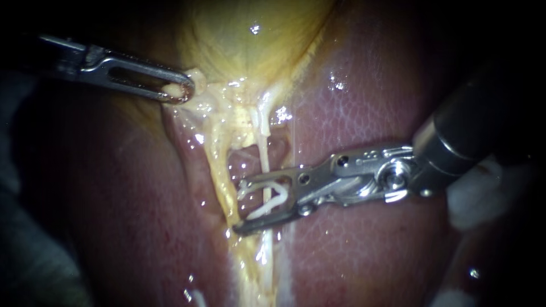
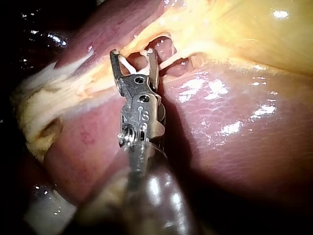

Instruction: Clipping first clip left tube

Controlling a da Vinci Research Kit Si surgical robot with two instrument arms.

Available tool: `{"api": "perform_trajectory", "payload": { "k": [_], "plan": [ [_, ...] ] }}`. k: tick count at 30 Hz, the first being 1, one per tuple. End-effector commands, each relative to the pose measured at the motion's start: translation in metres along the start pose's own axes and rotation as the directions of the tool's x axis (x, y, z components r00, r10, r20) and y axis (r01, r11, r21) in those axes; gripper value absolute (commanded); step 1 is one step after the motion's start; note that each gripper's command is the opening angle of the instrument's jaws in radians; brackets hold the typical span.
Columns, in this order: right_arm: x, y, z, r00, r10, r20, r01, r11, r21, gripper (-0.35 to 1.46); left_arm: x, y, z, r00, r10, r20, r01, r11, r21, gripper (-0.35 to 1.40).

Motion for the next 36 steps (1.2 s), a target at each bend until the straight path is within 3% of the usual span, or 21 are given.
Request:
{"api": "perform_trajectory", "payload": {
  "k": [1,7,10,15,21,30,36],
  "plan": [
    [-0.0001,0.0001,0.0003,1.0,0.002,-0.008,-0.002,1.0,0.0,0.49,0.0,0.0,0.0,1.0,0.0,0.0,0.0,1.0,0.0,-0.35],
    [-0.001,0.0007,0.0021,0.998,0.038,-0.048,-0.037,0.999,0.023,0.49,0.0,0.0,0.0,1.0,0.0,0.0,0.0,1.0,0.0,-0.35],
    [-0.0014,0.0007,0.0026,0.993,0.074,-0.097,-0.067,0.995,0.071,0.49,0.0,0.0001,0.0,1.0,0.0,0.0,0.0,1.0,0.0,-0.35],
    [-0.0014,0.0003,0.0033,0.973,0.131,-0.192,-0.1,0.981,0.164,0.48,0.0,0.0001,0.0,1.0,0.0,0.0,0.0,1.0,0.0,-0.35],
    [-0.0009,-0.0008,0.004,0.948,0.176,-0.263,-0.116,0.966,0.23,0.48,0.0,0.0001,0.0,1.0,0.0,0.0,0.0,1.0,0.0,-0.35],
    [-0.0001,-0.0038,0.004,0.942,0.211,-0.262,-0.107,0.927,0.359,0.44,0.0,0.0,-0.0001,1.0,0.0,0.0,0.0,1.0,0.0,-0.35],
    [0.0005,-0.0051,0.0044,0.94,0.21,-0.268,-0.1,0.923,0.372,0.39,0.0001,0.0,-0.0002,1.0,0.0,0.001,0.0,1.0,-0.001,-0.35]
  ]
}}
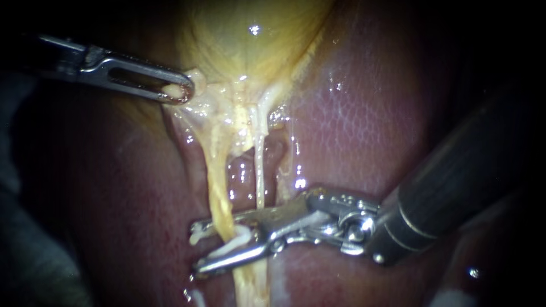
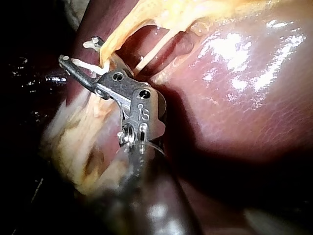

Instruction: Clipping first clip left tube

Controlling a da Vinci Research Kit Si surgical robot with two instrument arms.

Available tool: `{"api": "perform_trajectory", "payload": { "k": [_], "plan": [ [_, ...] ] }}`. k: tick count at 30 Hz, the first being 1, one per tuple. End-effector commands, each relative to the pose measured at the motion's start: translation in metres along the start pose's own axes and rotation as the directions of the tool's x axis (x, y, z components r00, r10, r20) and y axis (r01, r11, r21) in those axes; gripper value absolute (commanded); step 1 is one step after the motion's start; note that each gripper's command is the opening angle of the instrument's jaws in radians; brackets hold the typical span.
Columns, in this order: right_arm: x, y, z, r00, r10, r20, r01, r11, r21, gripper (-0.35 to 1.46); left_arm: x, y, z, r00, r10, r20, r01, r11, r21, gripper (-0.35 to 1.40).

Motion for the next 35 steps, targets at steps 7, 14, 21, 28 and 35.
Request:
{"api": "perform_trajectory", "payload": {
  "k": [7,14,21,28,35],
  "plan": [
    [0.0011,0.0002,-0.0008,0.999,0.052,-0.014,-0.052,0.999,-0.007,0.08,0.0001,0.0,-0.0001,1.0,0.0,0.001,0.0,1.0,0.0,-0.35],
    [0.0014,-0.0001,-0.001,0.994,0.113,-0.015,-0.113,0.994,-0.005,-0.35,0.0001,0.0,-0.0001,1.0,0.0,0.001,0.0,1.0,0.0,-0.35],
    [0.0011,-0.0002,-0.0013,0.99,0.142,-0.004,-0.142,0.99,-0.011,-0.35,0.0001,0.0,-0.0001,1.0,0.0,0.001,0.0,1.0,0.0,-0.35],
    [0.001,-0.0002,-0.0014,0.99,0.142,0.005,-0.142,0.99,-0.022,-0.35,0.0001,0.0,-0.0001,1.0,0.0,0.0,0.0,1.0,0.0,-0.35],
    [0.001,-0.0002,-0.0014,0.99,0.142,0.006,-0.142,0.99,-0.022,-0.35,0.0001,0.0001,-0.0001,1.0,0.0,0.0,0.0,1.0,0.0,-0.35]
  ]
}}
